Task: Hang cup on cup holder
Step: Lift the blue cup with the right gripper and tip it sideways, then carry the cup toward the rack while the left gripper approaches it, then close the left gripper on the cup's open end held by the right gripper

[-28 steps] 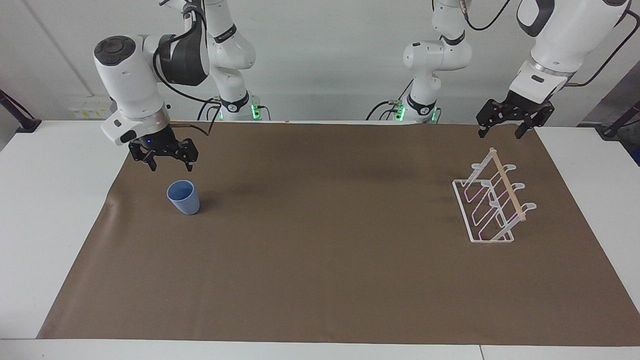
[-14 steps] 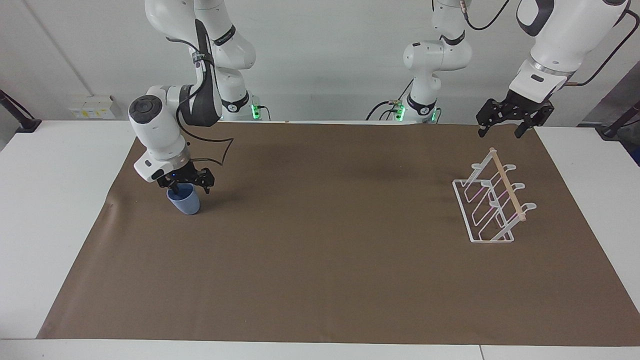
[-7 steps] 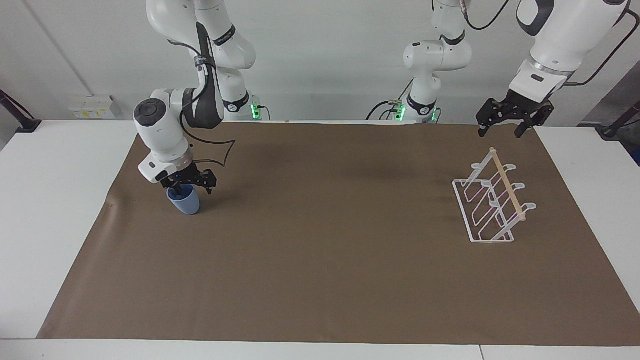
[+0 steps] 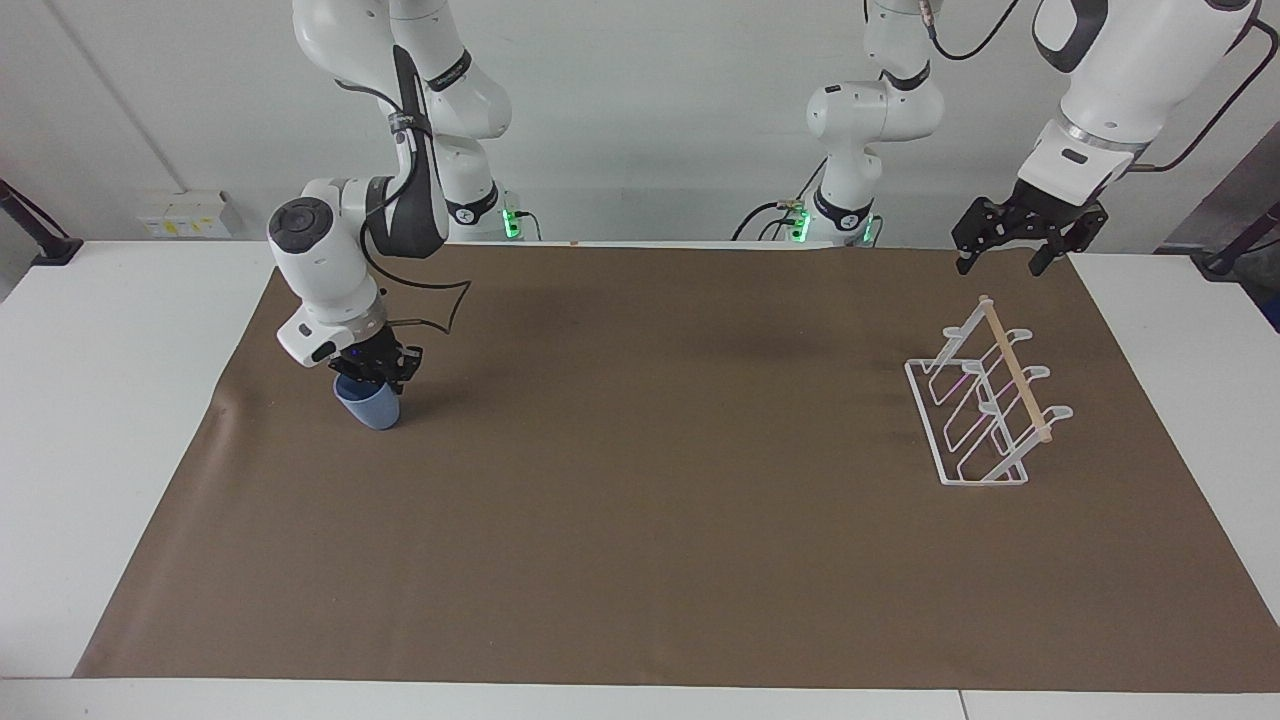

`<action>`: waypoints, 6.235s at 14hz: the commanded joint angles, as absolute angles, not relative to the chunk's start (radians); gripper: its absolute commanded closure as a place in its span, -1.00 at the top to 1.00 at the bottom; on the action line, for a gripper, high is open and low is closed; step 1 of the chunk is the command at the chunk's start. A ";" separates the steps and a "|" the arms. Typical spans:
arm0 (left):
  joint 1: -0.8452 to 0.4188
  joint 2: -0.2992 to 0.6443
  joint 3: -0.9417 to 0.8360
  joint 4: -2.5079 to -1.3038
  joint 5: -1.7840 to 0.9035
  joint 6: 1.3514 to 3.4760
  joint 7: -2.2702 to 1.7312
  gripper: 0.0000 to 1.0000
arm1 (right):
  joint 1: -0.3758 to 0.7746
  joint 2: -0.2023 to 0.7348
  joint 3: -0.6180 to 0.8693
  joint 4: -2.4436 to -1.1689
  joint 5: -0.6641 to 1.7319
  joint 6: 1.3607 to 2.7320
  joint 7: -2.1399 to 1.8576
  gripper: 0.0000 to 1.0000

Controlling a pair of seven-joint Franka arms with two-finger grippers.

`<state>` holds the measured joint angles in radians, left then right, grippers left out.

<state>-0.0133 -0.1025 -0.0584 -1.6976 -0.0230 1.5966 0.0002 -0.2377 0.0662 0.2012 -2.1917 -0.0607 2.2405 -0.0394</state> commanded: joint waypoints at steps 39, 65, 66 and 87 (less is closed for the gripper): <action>0.072 -0.219 -0.043 -1.893 -0.604 1.532 -0.858 1.00 | -0.091 -0.002 0.334 -1.713 0.233 1.775 0.095 -1.00; -0.106 -0.252 -0.080 -2.077 -1.037 1.896 -1.123 1.00 | 0.343 -0.005 0.337 -1.795 0.797 2.561 0.337 -1.00; -0.120 -0.253 -0.078 -2.086 -1.048 1.925 -1.115 1.00 | 0.365 0.000 0.337 -1.795 0.831 2.607 0.337 -1.00; -0.101 -0.209 -0.078 -2.052 -1.158 2.005 -0.779 1.00 | 0.387 -0.002 0.337 -1.786 0.861 2.652 0.402 -1.00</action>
